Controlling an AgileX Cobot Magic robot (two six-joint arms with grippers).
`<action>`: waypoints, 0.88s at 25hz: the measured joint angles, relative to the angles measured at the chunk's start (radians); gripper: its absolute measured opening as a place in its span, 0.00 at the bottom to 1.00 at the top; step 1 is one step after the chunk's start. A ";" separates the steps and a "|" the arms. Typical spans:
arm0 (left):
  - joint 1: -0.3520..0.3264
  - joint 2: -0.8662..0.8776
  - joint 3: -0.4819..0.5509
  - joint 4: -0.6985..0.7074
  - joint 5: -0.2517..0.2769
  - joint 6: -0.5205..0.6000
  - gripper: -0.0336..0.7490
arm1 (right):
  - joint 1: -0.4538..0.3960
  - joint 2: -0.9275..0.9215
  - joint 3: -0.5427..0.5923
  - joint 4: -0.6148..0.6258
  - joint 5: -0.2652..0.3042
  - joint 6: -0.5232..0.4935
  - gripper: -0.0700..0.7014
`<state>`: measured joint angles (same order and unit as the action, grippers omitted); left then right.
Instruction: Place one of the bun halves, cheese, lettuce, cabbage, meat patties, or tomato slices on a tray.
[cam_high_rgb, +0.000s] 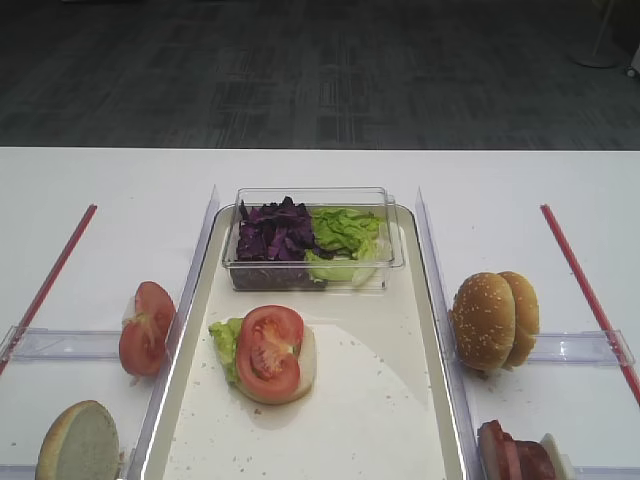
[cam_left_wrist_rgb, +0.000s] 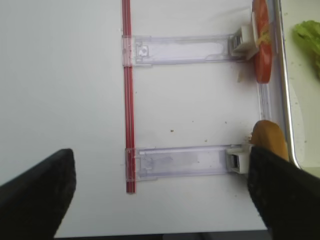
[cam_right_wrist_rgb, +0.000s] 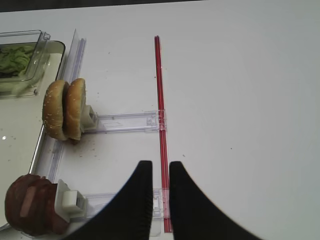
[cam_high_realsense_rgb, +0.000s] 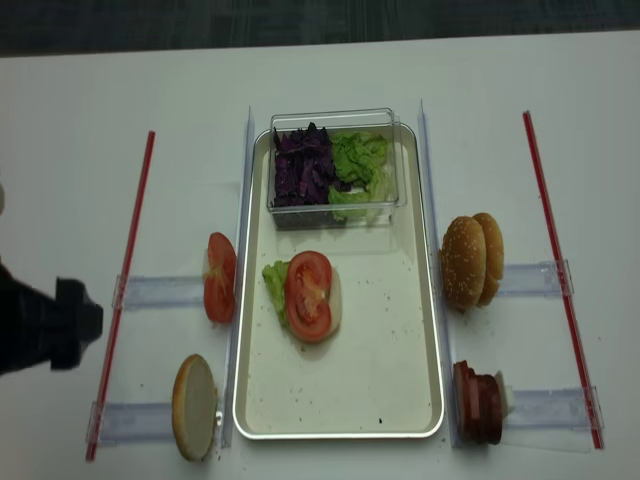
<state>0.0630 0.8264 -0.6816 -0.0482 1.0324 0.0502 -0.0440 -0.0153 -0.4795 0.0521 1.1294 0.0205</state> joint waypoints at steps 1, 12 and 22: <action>0.000 -0.047 0.029 -0.002 -0.003 0.007 0.86 | 0.000 0.000 0.000 0.000 0.000 0.000 0.26; 0.000 -0.472 0.171 -0.006 0.005 0.032 0.86 | 0.000 0.000 0.000 0.000 0.000 0.002 0.26; 0.002 -0.703 0.171 -0.008 0.066 0.047 0.86 | 0.000 0.000 0.000 0.000 0.000 0.005 0.26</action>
<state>0.0646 0.1235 -0.5102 -0.0558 1.0986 0.0976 -0.0440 -0.0153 -0.4795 0.0521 1.1294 0.0253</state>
